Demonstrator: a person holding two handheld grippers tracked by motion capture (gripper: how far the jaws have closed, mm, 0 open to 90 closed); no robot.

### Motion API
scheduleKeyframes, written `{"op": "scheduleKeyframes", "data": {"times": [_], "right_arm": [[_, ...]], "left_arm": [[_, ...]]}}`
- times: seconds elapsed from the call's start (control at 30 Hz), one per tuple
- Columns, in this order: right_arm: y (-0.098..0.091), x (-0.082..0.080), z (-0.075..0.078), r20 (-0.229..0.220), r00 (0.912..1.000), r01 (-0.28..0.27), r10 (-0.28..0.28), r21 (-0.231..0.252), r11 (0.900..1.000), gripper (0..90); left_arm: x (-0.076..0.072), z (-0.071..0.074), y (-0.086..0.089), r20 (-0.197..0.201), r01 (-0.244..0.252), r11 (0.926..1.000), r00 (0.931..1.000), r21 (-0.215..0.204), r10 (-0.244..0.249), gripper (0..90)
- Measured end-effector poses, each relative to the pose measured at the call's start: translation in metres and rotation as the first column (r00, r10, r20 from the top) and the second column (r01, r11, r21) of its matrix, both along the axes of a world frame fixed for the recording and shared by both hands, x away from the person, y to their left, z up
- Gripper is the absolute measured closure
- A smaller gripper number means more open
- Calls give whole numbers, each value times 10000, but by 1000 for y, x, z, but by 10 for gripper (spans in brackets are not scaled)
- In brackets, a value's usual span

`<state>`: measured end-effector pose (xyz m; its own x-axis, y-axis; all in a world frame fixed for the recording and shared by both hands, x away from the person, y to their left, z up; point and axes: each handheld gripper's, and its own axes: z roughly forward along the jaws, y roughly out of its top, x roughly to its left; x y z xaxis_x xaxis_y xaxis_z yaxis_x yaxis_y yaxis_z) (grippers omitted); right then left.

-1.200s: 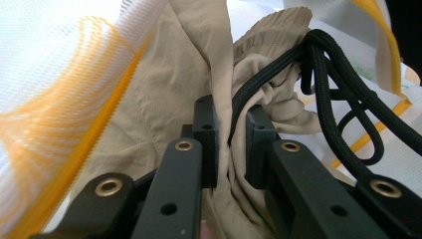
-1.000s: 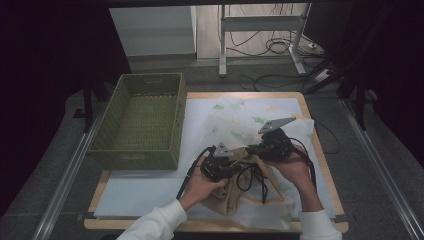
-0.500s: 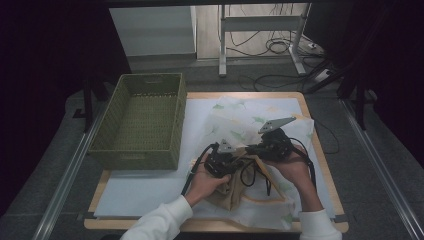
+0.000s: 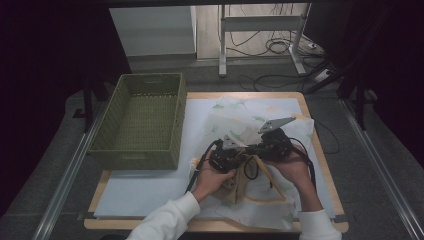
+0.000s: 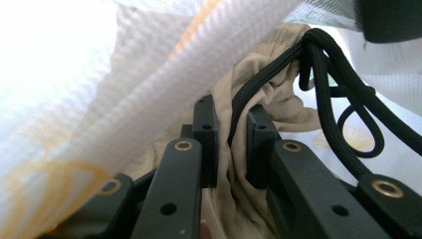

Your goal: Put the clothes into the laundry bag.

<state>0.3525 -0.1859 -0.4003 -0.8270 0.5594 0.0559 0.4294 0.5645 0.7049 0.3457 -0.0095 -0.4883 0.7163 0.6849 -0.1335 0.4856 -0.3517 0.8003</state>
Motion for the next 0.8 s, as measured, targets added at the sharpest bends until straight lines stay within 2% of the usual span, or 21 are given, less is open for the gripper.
{"op": "scheduleKeyframes", "data": {"times": [0.23, 0.33, 0.47, 0.53, 0.6, 0.67, 0.73, 0.8], "right_arm": [[-2, 2, -2, -97, 9999, 55, -55, 8, 10000, 875], [-2, 2, -3, -114, 9999, 75, -75, 0, 10000, 875], [-1, 2, -3, -107, 9999, 60, -60, -9, 10000, 875], [-1, 2, -3, -122, 9999, 67, -67, -5, 10000, 875], [-2, 3, -3, -123, 9999, 79, -79, -2, 10000, 875], [-2, 3, -3, -135, 9999, 78, -78, -5, 10000, 875], [-3, 3, -3, -148, 9998, 97, -97, 1, 10000, 875], [-3, 3, -3, -159, 9998, 114, -114, 7, 9999, 875]], "left_arm": [[-4, -4, -1, -30, 130, 9999, 9999, 17, -130, 768], [-7, -5, 0, 135, 154, 9998, 9998, 87, -155, 771], [-7, -5, 0, 62, 198, 9998, 9998, 32, -198, 763], [-7, -5, 1, -145, 387, 9992, 9991, -81, -389, 740], [-8, -4, 1, -480, 747, 9970, 9960, -177, -755, 639], [-13, -2, 3, -438, 870, 9962, 9952, -63, -872, 481], [-20, 2, 7, -442, 1032, 9945, 9936, -163, -1038, 394], [-25, 4, 11, -435, 1258, 9917, 9910, -260, -1269, 353]]}}
